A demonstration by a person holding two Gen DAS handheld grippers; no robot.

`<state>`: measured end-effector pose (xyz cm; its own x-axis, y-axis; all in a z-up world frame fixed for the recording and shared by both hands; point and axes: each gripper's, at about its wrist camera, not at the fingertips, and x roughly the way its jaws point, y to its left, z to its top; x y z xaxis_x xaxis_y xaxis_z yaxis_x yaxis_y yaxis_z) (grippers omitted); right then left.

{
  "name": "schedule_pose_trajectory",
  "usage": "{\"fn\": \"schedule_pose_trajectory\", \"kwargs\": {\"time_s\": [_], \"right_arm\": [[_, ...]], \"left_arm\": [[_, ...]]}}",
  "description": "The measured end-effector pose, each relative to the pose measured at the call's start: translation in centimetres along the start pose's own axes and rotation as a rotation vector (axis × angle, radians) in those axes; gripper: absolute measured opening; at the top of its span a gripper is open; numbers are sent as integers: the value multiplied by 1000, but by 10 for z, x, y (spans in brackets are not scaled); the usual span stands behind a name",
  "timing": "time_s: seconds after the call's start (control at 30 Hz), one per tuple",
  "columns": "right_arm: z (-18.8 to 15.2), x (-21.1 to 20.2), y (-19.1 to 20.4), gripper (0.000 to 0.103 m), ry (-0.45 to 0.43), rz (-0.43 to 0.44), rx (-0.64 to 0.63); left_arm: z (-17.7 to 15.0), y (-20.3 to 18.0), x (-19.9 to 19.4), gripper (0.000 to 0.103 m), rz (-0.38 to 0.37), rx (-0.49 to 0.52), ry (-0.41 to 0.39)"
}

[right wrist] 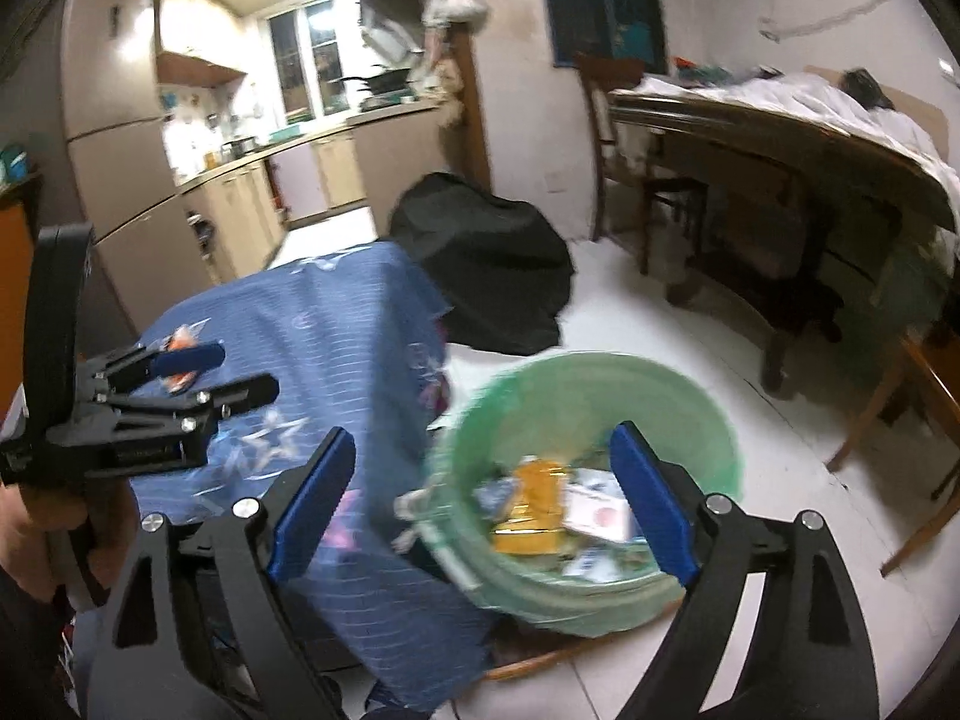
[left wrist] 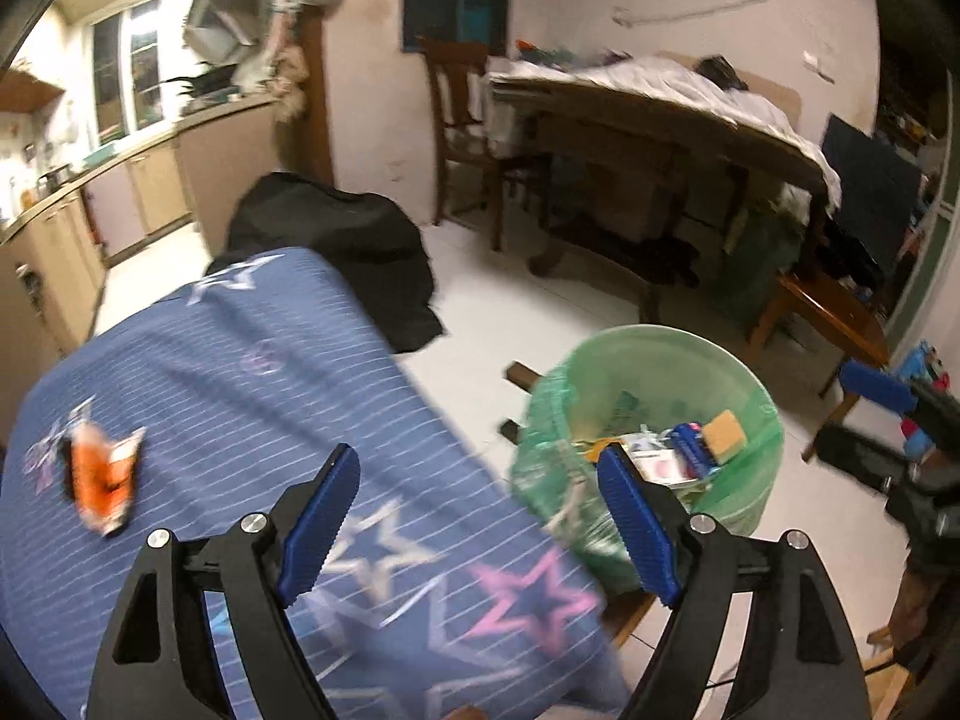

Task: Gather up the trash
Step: 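Move both open tools back toward the table, then grasp the black sock with the left tool while the right tool grasps the orange snack bag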

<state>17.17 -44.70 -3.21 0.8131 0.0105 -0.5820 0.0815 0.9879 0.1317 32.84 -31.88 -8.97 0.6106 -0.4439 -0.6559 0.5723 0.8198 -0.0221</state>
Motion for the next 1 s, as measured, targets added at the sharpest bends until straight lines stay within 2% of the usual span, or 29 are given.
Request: {"fn": "schedule_pose_trajectory", "kwargs": {"time_s": [0.27,0.5,0.73,0.83,0.93,1.0], "right_arm": [[-8,14,72,85,14,110,-59],[-1,25,128,87,41,172,-136],[-1,38,171,88,71,213,-177],[-2,50,188,88,95,236,-179],[-1,61,198,88,116,256,-178],[-1,69,205,88,129,267,-178]], "left_arm": [[-37,81,-57,84,116,-70,-27],[-57,144,-83,84,185,-151,-32],[-69,191,-86,84,212,-206,-10],[-74,214,-83,84,190,-248,4],[-81,256,-79,84,189,-336,12],[-85,292,-74,84,178,-430,19]]}}
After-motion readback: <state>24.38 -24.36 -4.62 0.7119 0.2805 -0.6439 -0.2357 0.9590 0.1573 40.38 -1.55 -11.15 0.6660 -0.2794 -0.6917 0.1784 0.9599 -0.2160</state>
